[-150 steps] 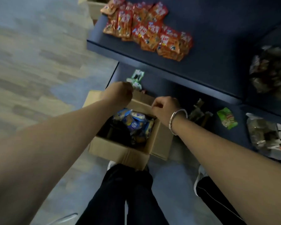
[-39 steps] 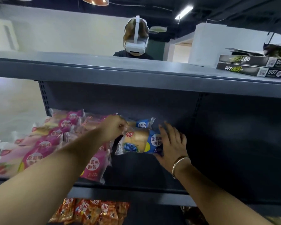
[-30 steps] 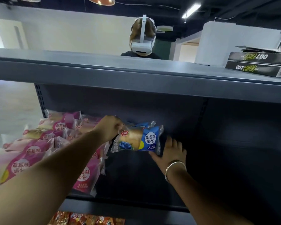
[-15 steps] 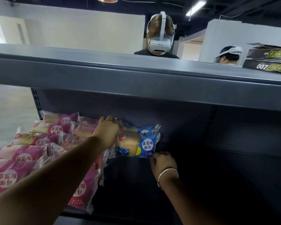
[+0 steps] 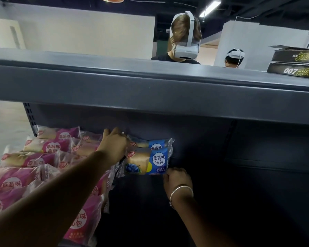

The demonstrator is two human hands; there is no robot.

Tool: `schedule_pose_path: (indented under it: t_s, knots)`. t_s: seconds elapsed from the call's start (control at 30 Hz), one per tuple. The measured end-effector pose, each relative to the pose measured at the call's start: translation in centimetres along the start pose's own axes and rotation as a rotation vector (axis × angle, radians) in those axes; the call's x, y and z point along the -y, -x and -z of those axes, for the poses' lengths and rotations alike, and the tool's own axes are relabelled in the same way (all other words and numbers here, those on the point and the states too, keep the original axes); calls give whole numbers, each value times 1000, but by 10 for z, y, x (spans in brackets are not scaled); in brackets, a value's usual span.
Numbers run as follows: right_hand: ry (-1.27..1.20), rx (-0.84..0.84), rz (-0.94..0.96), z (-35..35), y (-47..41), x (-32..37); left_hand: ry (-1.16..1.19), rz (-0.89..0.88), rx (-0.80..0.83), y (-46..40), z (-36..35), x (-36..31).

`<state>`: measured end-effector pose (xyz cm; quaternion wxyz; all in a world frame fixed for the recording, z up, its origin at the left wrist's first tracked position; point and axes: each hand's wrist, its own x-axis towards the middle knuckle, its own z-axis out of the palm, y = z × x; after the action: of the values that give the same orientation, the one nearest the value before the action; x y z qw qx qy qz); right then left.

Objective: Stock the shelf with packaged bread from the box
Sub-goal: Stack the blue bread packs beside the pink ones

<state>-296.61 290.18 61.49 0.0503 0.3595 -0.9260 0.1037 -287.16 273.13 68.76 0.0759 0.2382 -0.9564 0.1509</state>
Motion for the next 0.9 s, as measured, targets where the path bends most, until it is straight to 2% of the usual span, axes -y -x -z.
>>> schedule_pose_path:
  t_s: [0.43, 0.9]
  knots:
    - [-160, 31, -154, -4, -14, 5, -8, 47, -25, -5, 4, -2]
    - [-137, 42, -141, -1, -3, -3, 93, 60, 11, 1, 0, 4]
